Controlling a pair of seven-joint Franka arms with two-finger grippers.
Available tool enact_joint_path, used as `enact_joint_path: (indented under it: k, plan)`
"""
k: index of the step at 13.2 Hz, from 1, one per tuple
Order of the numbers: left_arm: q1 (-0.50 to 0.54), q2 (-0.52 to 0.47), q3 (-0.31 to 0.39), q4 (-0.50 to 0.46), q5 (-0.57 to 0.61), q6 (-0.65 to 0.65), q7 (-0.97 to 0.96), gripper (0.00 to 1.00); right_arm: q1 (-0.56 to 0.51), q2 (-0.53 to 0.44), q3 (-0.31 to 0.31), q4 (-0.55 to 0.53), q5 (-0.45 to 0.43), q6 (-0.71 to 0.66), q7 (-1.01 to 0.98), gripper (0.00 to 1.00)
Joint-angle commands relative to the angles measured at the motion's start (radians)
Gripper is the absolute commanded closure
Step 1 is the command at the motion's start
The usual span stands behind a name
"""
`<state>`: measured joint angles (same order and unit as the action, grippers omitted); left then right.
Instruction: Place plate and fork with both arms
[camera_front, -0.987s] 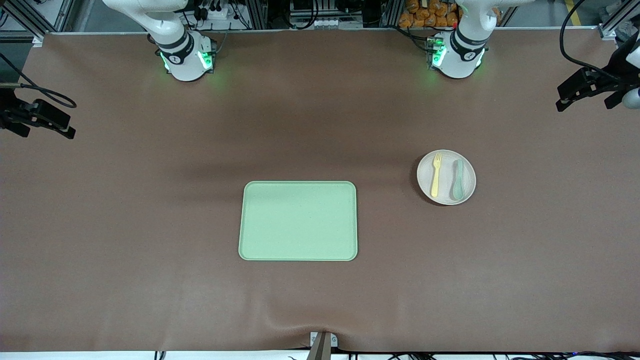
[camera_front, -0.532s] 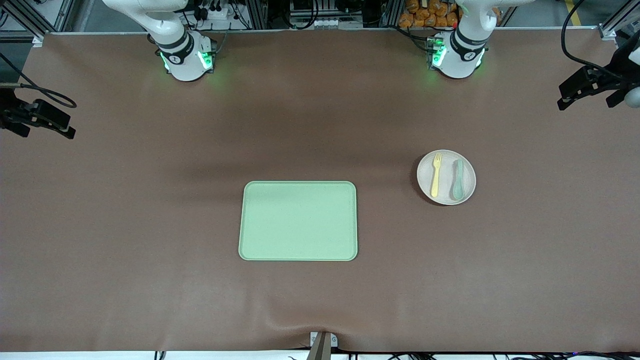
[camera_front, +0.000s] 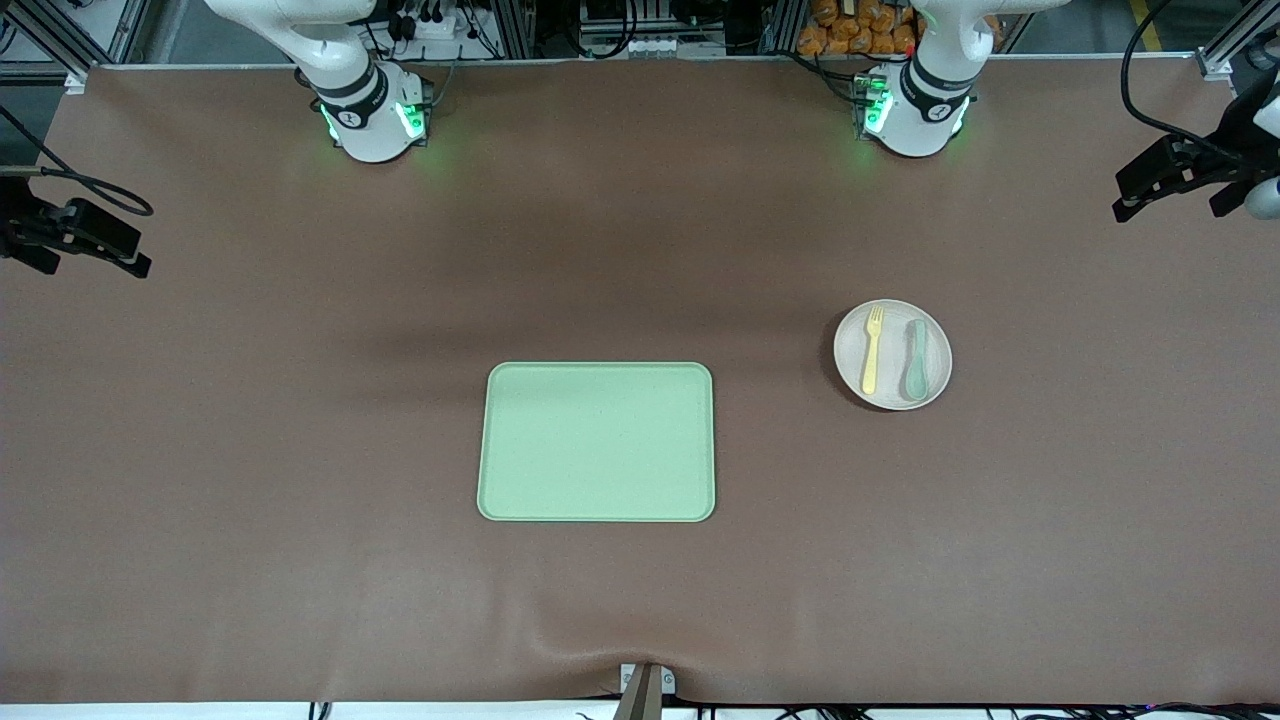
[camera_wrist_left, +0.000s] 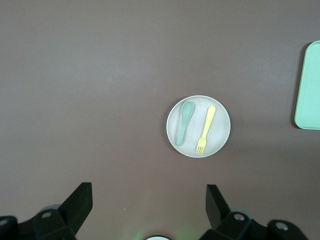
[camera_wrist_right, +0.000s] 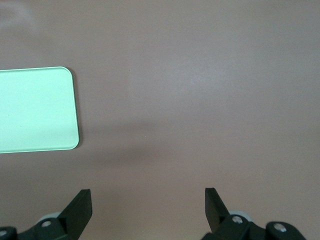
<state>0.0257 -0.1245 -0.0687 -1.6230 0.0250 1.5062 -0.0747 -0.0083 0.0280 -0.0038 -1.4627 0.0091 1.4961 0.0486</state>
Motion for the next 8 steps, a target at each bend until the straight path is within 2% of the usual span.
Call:
enact_joint_path:
  k: [1,8]
  plan:
    - [0.008,0.009,-0.005,0.022,0.004,-0.023,0.023,0.0,-0.009,0.001,0.007,0.01,0.006,-0.002,0.014,0.0]
    - [0.014,0.019,-0.005,0.02,0.003,-0.021,0.021,0.0,-0.009,0.001,0.007,0.01,0.014,-0.002,0.014,0.0]
